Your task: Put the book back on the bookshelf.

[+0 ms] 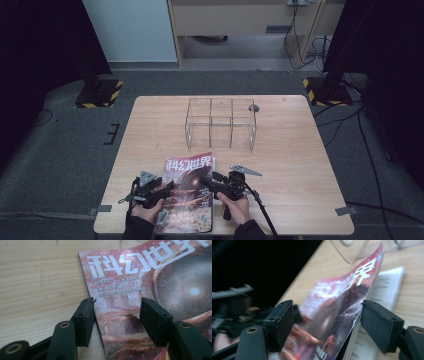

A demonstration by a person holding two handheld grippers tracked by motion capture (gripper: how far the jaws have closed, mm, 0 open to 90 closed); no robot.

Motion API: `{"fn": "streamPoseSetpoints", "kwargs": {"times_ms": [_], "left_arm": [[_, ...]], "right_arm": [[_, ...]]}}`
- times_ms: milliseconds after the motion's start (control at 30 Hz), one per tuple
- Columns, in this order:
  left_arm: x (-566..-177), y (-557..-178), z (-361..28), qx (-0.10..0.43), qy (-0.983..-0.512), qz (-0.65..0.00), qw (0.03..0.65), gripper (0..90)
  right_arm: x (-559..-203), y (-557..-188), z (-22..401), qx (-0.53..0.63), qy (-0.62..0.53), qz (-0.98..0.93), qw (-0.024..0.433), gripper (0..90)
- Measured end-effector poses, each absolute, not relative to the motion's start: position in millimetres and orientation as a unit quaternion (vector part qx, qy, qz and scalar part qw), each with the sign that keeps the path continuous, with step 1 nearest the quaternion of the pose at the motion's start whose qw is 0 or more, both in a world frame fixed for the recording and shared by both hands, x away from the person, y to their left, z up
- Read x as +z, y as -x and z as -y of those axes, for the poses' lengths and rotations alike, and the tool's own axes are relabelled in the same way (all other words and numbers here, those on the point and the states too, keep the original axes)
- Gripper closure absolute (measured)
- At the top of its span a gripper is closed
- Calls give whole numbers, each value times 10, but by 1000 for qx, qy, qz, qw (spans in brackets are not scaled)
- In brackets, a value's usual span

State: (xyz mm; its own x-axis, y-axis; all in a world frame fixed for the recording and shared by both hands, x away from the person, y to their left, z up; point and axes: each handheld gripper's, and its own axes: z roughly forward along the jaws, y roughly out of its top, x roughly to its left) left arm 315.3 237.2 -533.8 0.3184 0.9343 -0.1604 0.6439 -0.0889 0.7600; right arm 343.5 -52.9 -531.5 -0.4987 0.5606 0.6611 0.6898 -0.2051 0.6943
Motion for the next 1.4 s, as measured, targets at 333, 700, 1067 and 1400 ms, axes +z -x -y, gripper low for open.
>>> {"fn": "streamPoseSetpoints", "kwargs": {"times_ms": [333, 700, 1067, 1400], "left_arm": [[-5340, -3155, -2386, 183, -710, -556, 393, 450], [-5342, -3161, -2398, 177, -710, -554, 398, 441], [-5335, -3177, -2470, 177, -703, -550, 413, 344], [-5295, -3158, -2547, 177, -688, -547, 443, 287]], "right_arm": [[-5467, -3397, 308, -531, 481, 693, 82, 285], [-5440, -3503, 370, -488, 481, 726, 56, 633], [-5323, -3472, 350, -487, 460, 742, 32, 803], [-5157, -3357, 350, -533, 429, 729, 9, 852]]}}
